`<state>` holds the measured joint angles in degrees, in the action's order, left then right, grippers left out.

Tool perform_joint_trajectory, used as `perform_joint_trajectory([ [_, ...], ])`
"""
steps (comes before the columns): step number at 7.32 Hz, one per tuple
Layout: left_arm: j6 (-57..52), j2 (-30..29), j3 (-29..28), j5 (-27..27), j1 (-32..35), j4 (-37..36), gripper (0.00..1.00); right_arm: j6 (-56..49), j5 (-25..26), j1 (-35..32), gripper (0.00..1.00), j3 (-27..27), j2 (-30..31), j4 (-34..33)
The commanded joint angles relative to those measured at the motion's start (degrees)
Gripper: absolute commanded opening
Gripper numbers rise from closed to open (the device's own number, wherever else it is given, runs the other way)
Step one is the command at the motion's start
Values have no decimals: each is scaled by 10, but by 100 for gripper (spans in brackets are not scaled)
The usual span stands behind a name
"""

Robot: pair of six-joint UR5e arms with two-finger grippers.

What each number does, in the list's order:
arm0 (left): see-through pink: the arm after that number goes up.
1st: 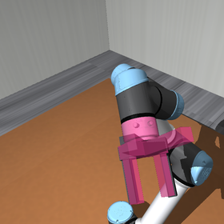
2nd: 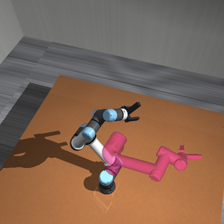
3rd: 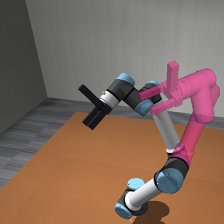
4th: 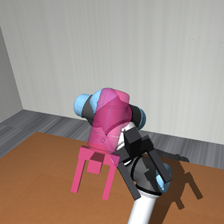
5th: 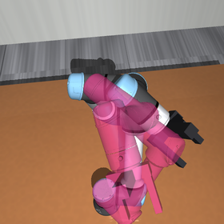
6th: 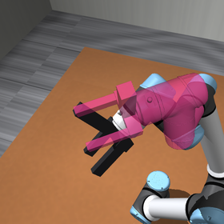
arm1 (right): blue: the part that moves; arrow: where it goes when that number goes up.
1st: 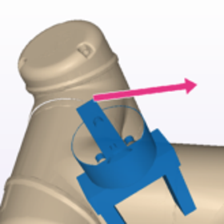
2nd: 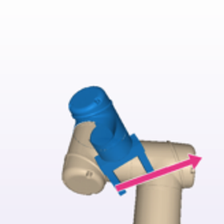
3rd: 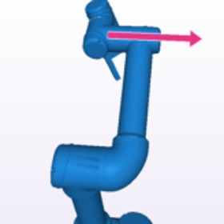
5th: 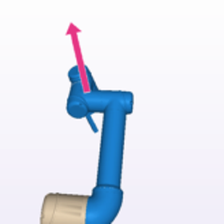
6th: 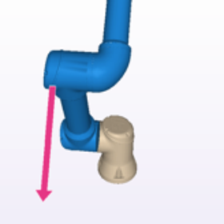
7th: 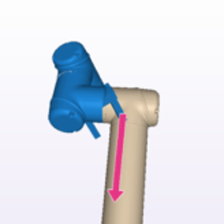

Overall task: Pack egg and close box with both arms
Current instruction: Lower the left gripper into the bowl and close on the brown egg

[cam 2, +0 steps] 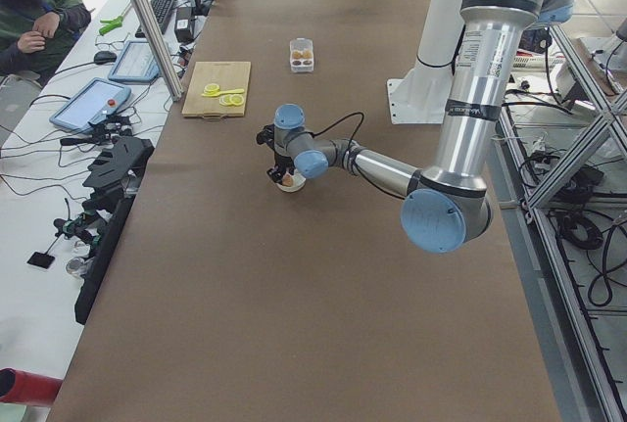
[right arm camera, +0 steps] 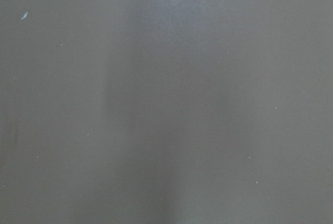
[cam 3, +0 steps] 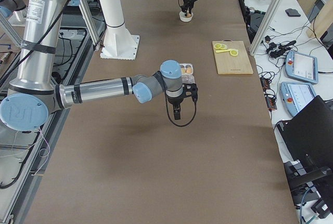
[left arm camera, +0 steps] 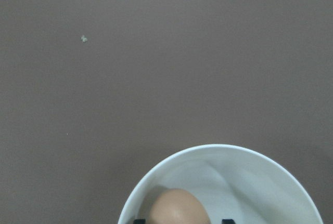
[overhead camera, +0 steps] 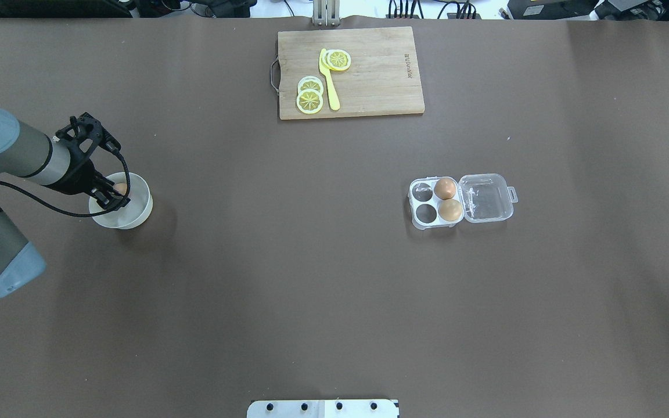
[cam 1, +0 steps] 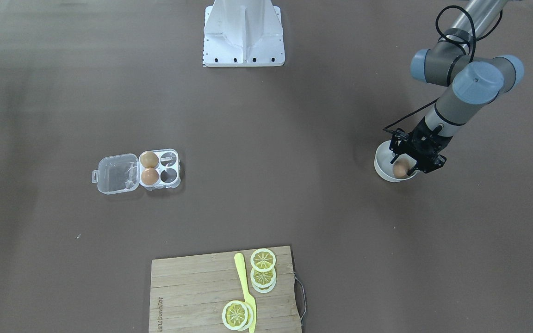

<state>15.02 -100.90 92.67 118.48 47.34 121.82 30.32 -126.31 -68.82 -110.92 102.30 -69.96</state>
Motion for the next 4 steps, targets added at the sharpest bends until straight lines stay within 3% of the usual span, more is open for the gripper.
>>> perform_joint_trajectory([
  [1,2,0,-1,0,-1,0,56,0,-1,0,100,0,0,0],
  [4,2,-1,-6,1,-1,1,56,0,0,0,100,0,0,0],
])
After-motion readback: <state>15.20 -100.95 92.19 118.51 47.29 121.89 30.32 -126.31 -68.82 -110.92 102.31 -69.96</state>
